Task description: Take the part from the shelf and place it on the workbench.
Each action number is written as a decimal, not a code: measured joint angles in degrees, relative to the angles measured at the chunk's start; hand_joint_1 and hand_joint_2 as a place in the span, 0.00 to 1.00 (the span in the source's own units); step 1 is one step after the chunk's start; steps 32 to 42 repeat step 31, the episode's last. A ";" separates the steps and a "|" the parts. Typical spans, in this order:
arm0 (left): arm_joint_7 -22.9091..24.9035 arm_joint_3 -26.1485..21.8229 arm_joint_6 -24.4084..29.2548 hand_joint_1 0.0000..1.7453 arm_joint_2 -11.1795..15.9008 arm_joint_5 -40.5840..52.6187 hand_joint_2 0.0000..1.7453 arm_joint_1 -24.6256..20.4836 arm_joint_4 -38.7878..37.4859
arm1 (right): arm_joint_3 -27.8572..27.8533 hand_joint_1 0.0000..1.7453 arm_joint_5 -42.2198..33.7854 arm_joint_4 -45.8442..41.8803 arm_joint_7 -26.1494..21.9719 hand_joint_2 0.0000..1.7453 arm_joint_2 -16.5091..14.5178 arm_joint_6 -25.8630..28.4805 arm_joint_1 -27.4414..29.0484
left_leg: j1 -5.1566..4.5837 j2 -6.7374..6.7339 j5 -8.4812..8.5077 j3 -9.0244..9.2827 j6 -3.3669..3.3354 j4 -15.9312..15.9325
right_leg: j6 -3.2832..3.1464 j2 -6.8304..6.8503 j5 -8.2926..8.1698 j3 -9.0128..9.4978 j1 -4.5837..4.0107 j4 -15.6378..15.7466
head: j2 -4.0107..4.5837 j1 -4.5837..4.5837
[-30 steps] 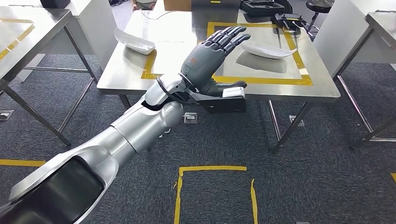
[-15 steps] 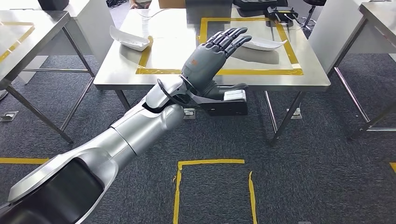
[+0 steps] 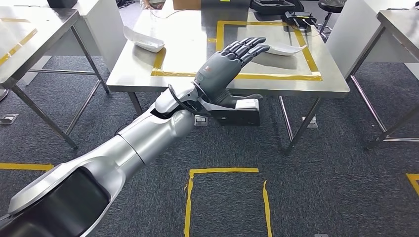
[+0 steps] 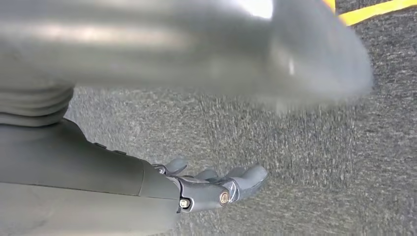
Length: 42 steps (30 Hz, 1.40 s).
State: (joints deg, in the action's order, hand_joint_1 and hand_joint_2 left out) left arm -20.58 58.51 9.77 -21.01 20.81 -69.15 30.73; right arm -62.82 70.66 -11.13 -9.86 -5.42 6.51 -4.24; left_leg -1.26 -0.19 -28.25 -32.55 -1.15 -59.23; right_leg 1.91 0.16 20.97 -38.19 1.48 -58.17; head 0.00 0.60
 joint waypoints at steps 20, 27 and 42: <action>-5.59 -6.15 -1.37 0.00 4.66 8.82 1.00 -3.25 -6.85 | -0.05 0.00 -0.21 0.00 3.36 1.00 -0.11 0.12 -0.12 | 0.05 0.07 0.23 -0.02 0.17 0.00 | -0.12 -0.01 -0.16 -0.32 -0.08 -0.03 | 0.00 0.02; -5.89 -6.22 -1.38 0.00 2.24 9.65 1.00 -2.84 -6.99 | -0.74 0.00 -0.80 0.00 3.50 1.00 -0.15 0.69 -0.08 | 0.05 0.05 0.18 -0.31 0.11 0.00 | -0.09 -0.03 -0.13 -0.37 -0.08 -0.01 | 0.00 0.02; -5.82 -6.24 -1.77 0.00 1.85 10.42 1.00 -2.81 -7.11 | -0.93 0.00 -0.76 0.00 3.49 1.00 -0.17 0.87 -0.06 | 0.05 0.03 0.19 -0.32 0.13 0.00 | -0.09 -0.03 -0.13 -0.41 -0.10 -0.01 | 0.00 0.02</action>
